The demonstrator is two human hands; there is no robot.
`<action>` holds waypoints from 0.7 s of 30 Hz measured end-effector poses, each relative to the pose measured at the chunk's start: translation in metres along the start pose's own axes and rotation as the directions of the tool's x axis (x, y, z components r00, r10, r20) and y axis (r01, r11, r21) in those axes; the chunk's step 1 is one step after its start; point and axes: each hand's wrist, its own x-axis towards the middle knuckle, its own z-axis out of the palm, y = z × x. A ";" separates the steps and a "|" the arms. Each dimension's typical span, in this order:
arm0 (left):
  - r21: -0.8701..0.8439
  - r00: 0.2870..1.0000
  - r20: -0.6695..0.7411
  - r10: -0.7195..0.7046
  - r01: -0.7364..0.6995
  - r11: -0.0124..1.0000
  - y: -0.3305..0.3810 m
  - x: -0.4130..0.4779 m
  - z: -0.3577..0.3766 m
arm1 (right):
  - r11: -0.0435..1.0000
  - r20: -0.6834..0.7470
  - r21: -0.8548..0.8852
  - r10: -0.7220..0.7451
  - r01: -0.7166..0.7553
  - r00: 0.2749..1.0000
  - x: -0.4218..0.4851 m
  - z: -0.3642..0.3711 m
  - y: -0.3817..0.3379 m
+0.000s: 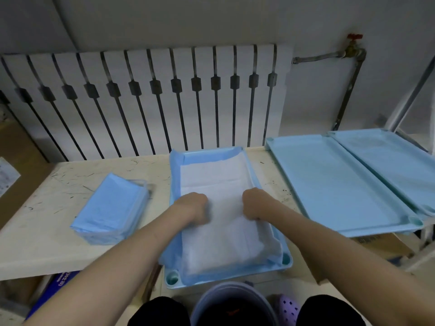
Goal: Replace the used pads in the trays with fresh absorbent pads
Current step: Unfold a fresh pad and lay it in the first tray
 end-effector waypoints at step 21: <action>-0.084 0.991 -0.118 -0.060 0.050 0.995 -0.040 0.113 -0.002 | 0.992 -0.026 -0.042 0.115 -0.116 0.993 0.153 -0.021 -0.001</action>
